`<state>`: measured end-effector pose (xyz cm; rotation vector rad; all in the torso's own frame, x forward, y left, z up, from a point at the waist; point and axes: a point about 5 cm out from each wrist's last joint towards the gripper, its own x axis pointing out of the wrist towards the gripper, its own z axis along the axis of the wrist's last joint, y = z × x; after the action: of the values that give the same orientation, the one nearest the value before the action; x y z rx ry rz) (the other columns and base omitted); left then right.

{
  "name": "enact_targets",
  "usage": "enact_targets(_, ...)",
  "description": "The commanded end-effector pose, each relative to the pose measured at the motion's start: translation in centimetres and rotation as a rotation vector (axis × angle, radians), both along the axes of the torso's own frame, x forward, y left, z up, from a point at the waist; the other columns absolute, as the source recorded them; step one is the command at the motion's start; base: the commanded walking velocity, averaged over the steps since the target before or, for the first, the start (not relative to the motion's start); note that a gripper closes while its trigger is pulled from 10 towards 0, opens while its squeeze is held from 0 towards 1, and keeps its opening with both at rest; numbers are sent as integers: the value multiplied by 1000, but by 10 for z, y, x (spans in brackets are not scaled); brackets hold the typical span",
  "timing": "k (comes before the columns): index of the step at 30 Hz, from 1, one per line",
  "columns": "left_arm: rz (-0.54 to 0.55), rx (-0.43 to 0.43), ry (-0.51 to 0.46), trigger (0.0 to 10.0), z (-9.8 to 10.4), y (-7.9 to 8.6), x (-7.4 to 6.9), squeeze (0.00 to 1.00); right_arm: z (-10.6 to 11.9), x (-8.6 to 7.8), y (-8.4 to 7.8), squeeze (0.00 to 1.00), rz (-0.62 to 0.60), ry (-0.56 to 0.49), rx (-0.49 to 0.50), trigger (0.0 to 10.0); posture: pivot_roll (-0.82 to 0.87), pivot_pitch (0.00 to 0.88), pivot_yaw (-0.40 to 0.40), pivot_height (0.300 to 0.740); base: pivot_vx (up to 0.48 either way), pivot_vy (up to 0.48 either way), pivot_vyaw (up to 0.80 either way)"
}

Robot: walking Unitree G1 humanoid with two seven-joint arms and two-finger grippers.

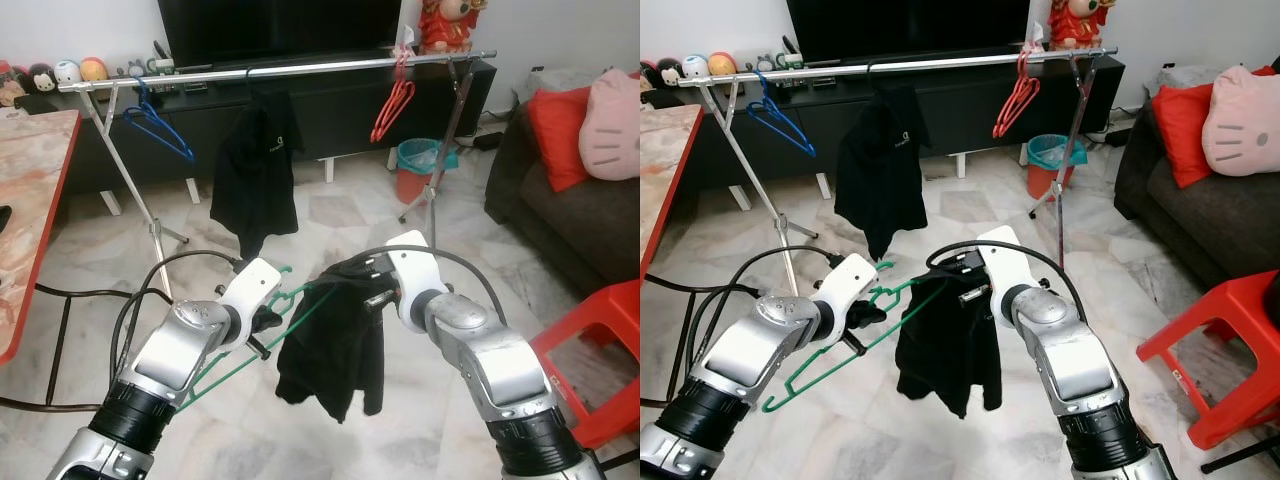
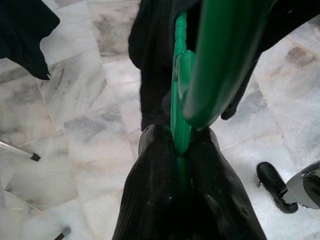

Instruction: Hang hanger

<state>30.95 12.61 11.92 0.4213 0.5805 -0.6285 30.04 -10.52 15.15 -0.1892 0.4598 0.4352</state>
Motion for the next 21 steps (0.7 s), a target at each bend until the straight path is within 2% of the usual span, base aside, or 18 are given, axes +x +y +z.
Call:
enact_targets(1, 2, 13, -58, 10000, 7, -3, 5, 0, 24, -5, 19, 0, 92, -71, 33, 10000, 25, 0, 3, 740, 0, 0, 0)
enact_targets(5, -66, -119, -91, 10000, 18, -19, 4, 0, 21, -9, 26, 0, 137, -75, -14, 10000, 27, 0, 4, 740, 0, 0, 0)
enact_targets(10, -59, -178, -94, 10000, 24, -19, 5, 0, 31, -16, 33, 0, 215, -91, -14, 10000, 22, 0, 6, 740, 0, 0, 0)
enact_targets(13, -100, -220, -96, 10000, 27, -23, 4, 0, 34, -22, 39, 0, 285, -91, -6, 10000, 25, 0, 5, 740, 0, 0, 0)
enact_targets(14, -116, -257, -103, 10000, 30, -25, 3, 0, 34, -25, 41, 0, 315, -89, -9, 10000, 23, 0, 5, 740, 0, 0, 0)
enact_targets(19, -149, -352, -123, 10000, 39, -32, 1, 0, 32, -30, 38, 0, 356, -77, -19, 10000, 19, 0, 7, 740, 0, 0, 0)
enact_targets(21, -198, -360, -114, 10000, 40, -37, -2, 0, 32, -37, 38, 0, 440, -76, -39, 10000, 18, 0, 6, 740, 0, 0, 0)
